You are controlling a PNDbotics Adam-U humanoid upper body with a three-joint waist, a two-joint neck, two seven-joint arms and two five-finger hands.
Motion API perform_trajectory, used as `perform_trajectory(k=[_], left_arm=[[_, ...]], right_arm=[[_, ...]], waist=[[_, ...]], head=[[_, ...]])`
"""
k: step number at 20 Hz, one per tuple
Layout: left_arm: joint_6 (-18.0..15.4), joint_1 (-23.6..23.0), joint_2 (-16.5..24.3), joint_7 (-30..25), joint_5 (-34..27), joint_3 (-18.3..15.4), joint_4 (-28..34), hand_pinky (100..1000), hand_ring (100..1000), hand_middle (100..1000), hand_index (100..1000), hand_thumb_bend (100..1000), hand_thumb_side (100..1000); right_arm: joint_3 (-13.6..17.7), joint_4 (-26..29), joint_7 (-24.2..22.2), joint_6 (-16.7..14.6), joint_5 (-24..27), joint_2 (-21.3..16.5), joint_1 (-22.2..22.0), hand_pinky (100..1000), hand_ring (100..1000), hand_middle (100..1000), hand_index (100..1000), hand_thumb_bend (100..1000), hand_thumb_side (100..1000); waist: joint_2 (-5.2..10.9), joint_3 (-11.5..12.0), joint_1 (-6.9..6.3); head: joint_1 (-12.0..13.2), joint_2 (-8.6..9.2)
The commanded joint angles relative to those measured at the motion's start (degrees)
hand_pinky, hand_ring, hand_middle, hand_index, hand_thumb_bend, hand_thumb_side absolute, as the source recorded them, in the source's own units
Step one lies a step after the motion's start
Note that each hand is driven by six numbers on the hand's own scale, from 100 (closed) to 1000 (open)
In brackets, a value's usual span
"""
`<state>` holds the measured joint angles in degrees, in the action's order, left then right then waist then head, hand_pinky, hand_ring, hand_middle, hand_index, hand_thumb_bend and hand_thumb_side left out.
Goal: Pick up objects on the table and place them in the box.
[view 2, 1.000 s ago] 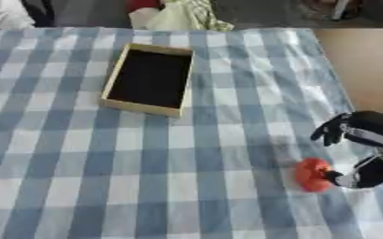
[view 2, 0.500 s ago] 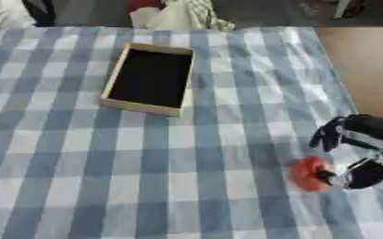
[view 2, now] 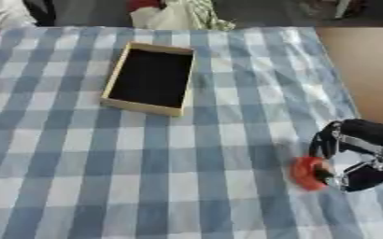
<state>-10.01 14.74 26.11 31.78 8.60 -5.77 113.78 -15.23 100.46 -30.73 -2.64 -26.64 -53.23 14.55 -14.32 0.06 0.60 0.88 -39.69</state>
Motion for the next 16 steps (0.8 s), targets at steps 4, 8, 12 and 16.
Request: perform_trajectory(k=[4, 8, 12, 16], left_arm=[[0.0, 0.5, 0.8, -0.3, 0.1, -0.2, 0.8, 739, 753, 700, 818, 555, 665], [0.1, 0.5, 0.8, -0.4, 0.1, -0.2, 0.8, 739, 753, 700, 818, 554, 665], [0.1, 0.4, 0.9, -0.4, 0.1, -0.2, 0.8, 739, 753, 700, 818, 554, 665], [0.1, 0.4, 0.8, -0.5, 0.2, -0.2, 0.8, 739, 754, 700, 818, 551, 663]], right_arm=[[0.3, -0.1, -2.0, 0.1, 2.7, -1.0, 0.0, 575, 597, 486, 691, 100, 100], [0.6, 0.1, -1.9, 0.8, 3.7, -0.9, -0.1, 552, 579, 470, 672, 100, 100], [1.5, 1.0, -0.3, 1.5, 3.8, -1.3, 0.1, 498, 539, 424, 615, 100, 100], [1.9, 1.8, 2.9, 1.5, 1.9, -1.4, 0.5, 409, 483, 361, 541, 100, 100]], waist=[[0.68, 0.1, 0.04], [0.7, 0.1, 0.07], [0.81, -0.1, 0.11], [0.83, -0.2, 0.16]], head=[[-0.1, -0.63], [0.0, -0.64], [0.0, -0.69], [0.0, -0.6]])
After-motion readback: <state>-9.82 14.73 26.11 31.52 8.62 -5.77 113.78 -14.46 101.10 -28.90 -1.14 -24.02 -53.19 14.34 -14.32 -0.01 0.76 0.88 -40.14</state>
